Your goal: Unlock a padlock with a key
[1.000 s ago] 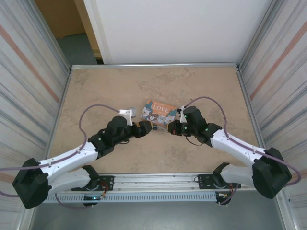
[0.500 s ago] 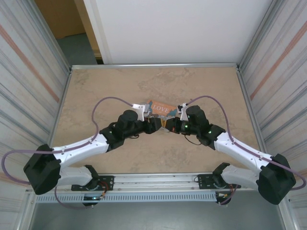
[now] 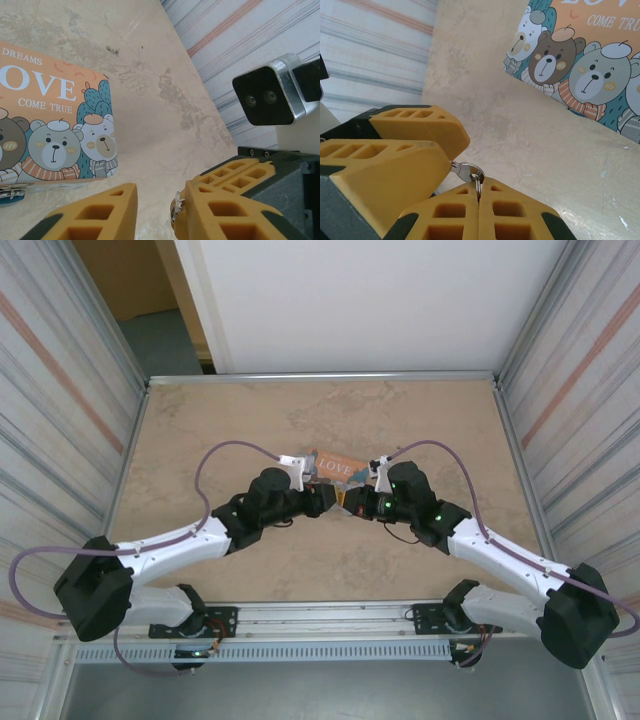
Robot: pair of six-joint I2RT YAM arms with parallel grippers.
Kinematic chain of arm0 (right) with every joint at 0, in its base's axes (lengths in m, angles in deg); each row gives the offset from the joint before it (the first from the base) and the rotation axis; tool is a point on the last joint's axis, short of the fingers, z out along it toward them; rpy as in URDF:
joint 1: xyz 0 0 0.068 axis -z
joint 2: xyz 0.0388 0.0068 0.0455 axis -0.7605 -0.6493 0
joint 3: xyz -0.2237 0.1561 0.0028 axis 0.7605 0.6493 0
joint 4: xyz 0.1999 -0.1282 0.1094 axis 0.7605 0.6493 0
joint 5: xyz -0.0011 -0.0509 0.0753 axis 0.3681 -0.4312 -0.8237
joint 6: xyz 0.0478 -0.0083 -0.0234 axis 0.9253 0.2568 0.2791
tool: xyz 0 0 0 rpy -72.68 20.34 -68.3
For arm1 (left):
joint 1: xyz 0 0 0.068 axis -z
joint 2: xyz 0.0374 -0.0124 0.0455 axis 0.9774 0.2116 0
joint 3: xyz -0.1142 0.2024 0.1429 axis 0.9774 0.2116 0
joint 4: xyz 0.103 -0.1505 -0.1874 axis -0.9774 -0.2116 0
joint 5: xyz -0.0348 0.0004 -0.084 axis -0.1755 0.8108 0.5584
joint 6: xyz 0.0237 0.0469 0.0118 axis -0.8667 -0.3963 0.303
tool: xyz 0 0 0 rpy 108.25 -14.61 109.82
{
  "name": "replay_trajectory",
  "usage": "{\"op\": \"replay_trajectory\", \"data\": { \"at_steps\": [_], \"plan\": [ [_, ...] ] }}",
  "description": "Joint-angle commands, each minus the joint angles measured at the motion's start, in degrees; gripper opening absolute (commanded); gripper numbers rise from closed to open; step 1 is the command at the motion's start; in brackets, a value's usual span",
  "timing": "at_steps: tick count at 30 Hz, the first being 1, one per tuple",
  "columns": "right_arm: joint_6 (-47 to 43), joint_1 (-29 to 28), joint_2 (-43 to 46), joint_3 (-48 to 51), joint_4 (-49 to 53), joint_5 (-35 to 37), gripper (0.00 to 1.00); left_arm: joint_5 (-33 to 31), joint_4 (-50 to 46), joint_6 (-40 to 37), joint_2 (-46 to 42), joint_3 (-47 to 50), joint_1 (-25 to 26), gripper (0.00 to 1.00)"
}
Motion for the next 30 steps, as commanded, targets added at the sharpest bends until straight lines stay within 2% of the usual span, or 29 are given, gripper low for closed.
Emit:
{"op": "replay_trajectory", "data": {
  "at_steps": [1,15,19,23,27,30],
  "plan": [
    [1.0,-0.62,0.37,-0.16,-1.41,-0.33,0.0,0.02,1.02,-0.25,-0.13,-1.46,0.52,0.26],
    [0.57,-1.49,0.35,-0.62,-1.46,-0.19,0.01,-0.41,-1.16,-1.57,-1.31,-2.31,0.52,0.0],
    [-3.19,-1.22,1.54,-2.02,1.6,-0.21,0.14,-0.67,-3.27,-3.15,-3.2,-2.47,0.52,0.0],
    [-7.54,1.38,4.12,-2.64,3.97,-2.57,0.24,-0.52,-9.38,-7.45,-7.42,-3.47,-0.02,0.0],
    [-11.03,6.45,8.72,-2.29,2.94,-9.81,0.35,3.13,-13.54,-11.16,-13.38,-3.05,-2.59,0.0],
    [-11.16,10.12,10.22,-1.86,-0.77,-16.85,0.41,7.81,-12.88,-11.74,-17.87,-0.96,-5.67,0.0]
  ]
}}
